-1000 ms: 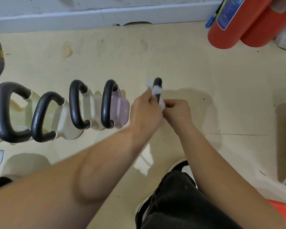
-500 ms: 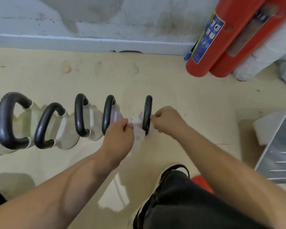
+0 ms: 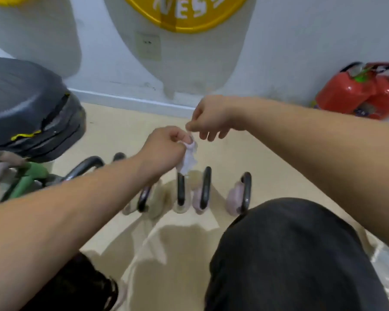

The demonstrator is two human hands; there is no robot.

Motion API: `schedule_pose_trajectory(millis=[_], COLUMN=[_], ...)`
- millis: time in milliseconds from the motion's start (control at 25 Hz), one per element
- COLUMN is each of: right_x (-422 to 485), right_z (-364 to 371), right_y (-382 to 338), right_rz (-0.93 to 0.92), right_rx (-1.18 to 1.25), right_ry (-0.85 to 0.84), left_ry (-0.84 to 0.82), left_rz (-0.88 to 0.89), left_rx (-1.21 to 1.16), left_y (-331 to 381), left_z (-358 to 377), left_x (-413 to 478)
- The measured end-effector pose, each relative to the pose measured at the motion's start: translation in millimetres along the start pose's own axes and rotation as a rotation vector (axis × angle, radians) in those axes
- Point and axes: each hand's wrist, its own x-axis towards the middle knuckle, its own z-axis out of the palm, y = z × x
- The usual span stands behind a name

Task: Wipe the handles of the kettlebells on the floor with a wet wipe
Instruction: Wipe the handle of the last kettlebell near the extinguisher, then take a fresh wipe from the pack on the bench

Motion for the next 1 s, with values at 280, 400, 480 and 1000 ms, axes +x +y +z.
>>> schedule_pose_trajectory(millis=[280, 400, 480, 1000], right_x=[26.7, 21.7, 17.2, -13.0], right_z=[57.5, 109.0, 127.5, 178.8], right_y=[-163.3, -208.4, -229.7, -402.5], right_rz=[-0.115, -0.123, -0.127, -0.223], right_rx=[0.398, 0.585, 0.658, 0.647], right_ry=[0.075, 0.009, -0.008, -0.122], left_ry=[0.121, 0.233, 0.33, 0.678], left_rz=[0.004, 0.02, -0.006, -0.027], left_rx=[0.27, 0.382, 0.327, -0.031], left_y=[-13.8, -46.3, -55.9, -85.5], left_z=[-180.9, -227.5, -247.8, -375.2], left_x=[-33.3, -48.6, -50.2, -159.4])
